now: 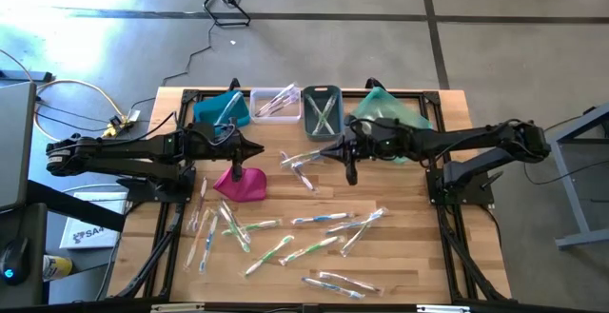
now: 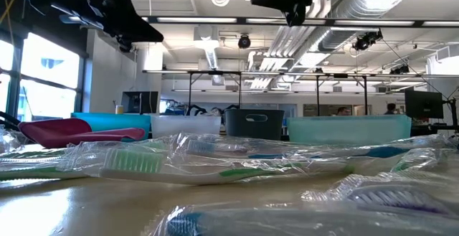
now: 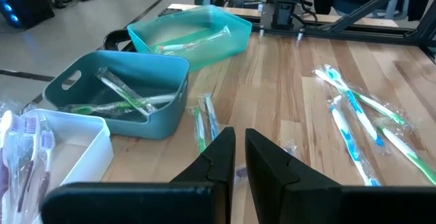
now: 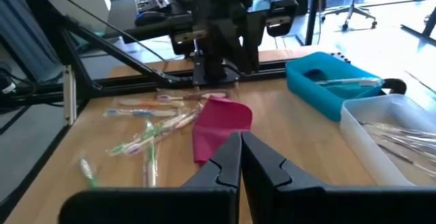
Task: Pick & Place Toothbrushes
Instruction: Put the blue toothbrush into the blue bin
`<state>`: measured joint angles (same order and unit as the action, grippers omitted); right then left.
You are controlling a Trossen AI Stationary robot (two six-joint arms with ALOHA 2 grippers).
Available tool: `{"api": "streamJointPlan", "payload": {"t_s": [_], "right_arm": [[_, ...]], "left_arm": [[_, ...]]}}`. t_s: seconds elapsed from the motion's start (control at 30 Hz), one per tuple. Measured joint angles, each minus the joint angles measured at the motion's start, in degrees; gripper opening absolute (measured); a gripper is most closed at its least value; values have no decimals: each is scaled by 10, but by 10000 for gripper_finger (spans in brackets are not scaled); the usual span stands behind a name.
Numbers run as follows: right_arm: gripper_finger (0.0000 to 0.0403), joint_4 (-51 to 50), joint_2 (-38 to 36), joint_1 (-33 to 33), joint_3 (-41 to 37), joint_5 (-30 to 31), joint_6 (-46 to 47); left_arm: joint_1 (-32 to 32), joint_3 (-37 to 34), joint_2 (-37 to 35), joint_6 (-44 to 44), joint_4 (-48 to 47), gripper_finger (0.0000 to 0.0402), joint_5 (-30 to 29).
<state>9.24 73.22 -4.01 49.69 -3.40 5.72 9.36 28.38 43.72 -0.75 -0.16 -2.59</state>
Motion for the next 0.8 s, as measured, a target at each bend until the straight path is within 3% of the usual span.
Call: {"api": "streamJointPlan", "payload": {"t_s": [0.27,0.47,0.57,0.8], "right_arm": [[3,9,1,-2,0,34,0],[3,86,7,-2,0,28,-32],[3,105,15,4,2,-6,-51],[3,46,57,33,57,-15,-73]], "left_arm": [[0,0,0,3,0,29,0],[0,0,0,5,0,29,3],[0,0,0,5,0,29,3],[0,1,0,4,0,29,4]]}}
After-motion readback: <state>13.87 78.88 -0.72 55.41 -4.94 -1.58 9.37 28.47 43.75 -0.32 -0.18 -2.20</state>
